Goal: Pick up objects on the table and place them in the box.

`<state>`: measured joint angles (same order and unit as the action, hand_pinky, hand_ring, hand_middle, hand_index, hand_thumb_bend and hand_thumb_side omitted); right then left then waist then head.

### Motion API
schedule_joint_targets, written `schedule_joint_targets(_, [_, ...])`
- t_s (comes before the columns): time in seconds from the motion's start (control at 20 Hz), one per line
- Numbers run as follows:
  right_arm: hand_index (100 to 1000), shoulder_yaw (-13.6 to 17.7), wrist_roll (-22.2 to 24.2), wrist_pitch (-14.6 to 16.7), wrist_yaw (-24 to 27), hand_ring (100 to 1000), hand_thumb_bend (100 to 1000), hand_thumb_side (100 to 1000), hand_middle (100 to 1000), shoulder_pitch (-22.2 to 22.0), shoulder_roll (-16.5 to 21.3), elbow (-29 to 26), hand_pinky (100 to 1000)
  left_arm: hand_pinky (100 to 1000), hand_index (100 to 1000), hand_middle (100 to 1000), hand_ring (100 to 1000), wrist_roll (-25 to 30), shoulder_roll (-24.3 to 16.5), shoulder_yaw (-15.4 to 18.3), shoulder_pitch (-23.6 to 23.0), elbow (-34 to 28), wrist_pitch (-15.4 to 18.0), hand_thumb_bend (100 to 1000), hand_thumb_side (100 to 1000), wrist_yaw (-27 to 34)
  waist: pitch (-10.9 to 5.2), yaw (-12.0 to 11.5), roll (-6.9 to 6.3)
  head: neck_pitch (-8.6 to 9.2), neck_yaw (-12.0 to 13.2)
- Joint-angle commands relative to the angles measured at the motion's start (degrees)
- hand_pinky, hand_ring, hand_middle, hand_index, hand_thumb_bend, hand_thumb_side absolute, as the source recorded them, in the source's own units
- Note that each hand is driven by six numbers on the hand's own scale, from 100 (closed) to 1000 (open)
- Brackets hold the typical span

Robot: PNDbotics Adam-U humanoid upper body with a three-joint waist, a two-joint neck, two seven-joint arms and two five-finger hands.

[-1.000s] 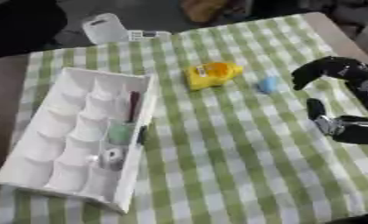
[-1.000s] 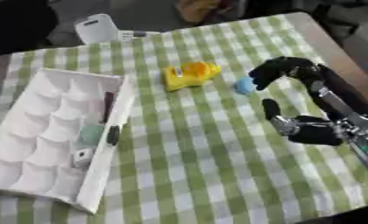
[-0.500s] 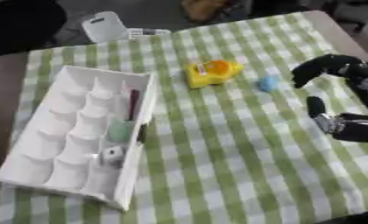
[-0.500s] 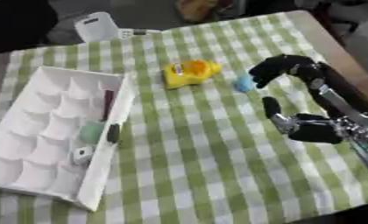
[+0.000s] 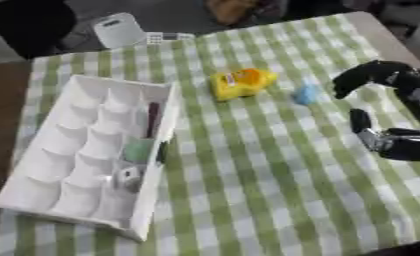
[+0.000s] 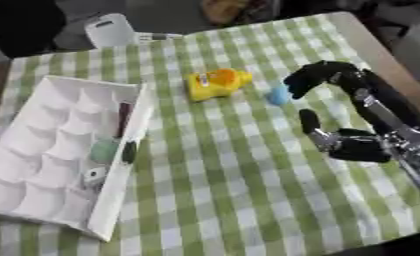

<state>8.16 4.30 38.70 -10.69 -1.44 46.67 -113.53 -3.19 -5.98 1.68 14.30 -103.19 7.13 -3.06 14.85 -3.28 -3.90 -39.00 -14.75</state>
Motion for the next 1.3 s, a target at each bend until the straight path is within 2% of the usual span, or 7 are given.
schedule_joint_targets(0.05, [976,1.6,1.6,-0.1,-3.8,706,111,100,766,0.9,4.1,-1.1,667,752,766,926,709,-0.1,-1.0,0.4,0.2,-1.2,0.0,133,939,-0.3,-1.24,-0.1,0.79,-0.37,-0.2])
schedule_joint_targets(0.1, [980,1.8,2.2,0.1,-5.6,711,139,100,772,1.3,5.0,-1.1,673,753,766,926,709,-0.1,-1.0,0.4,0.2,-1.1,0.0,133,940,-0.3,-1.16,-0.1,0.8,-0.5,-0.3])
schedule_joint_targets(0.2, [993,2.0,2.8,0.4,-9.2,735,258,100,795,2.1,6.3,-1.1,700,753,766,926,709,0.0,-1.1,0.4,0.1,-1.1,0.0,133,941,-0.3,-1.02,-0.2,0.82,-0.67,-0.5])
schedule_joint_targets(0.35, [1000,1.6,2.8,0.3,-15.2,760,349,100,829,3.3,7.9,-1.1,728,753,767,927,709,0.1,-1.2,0.2,0.2,-1.0,0.0,134,942,-0.3,-0.78,-0.6,0.99,-1.01,-0.9])
schedule_joint_targets(0.55, [1000,0.7,1.5,-1.1,-21.9,779,392,100,864,4.9,9.3,-1.0,753,753,767,927,709,0.3,-1.3,0.1,0.3,-1.1,0.1,134,942,-0.2,-0.5,-1.3,1.49,-1.32,-1.5])
schedule_joint_targets(0.75, [1000,-0.2,-0.6,-1.9,-26.4,783,376,100,882,7.0,10.4,2.5,761,753,767,926,708,0.4,-1.5,0.0,0.4,-1.2,0.1,133,942,-0.2,-0.23,-2.4,1.9,-1.39,-2.1])
schedule_joint_targets(1.3, [1000,-0.2,-4.5,0.5,-31.0,763,398,100,872,10.3,12.3,15.6,764,754,767,925,708,1.0,-1.9,-0.6,1.3,-1.3,0.2,131,942,-0.1,0.57,-5.8,2.92,-1.0,-3.4])
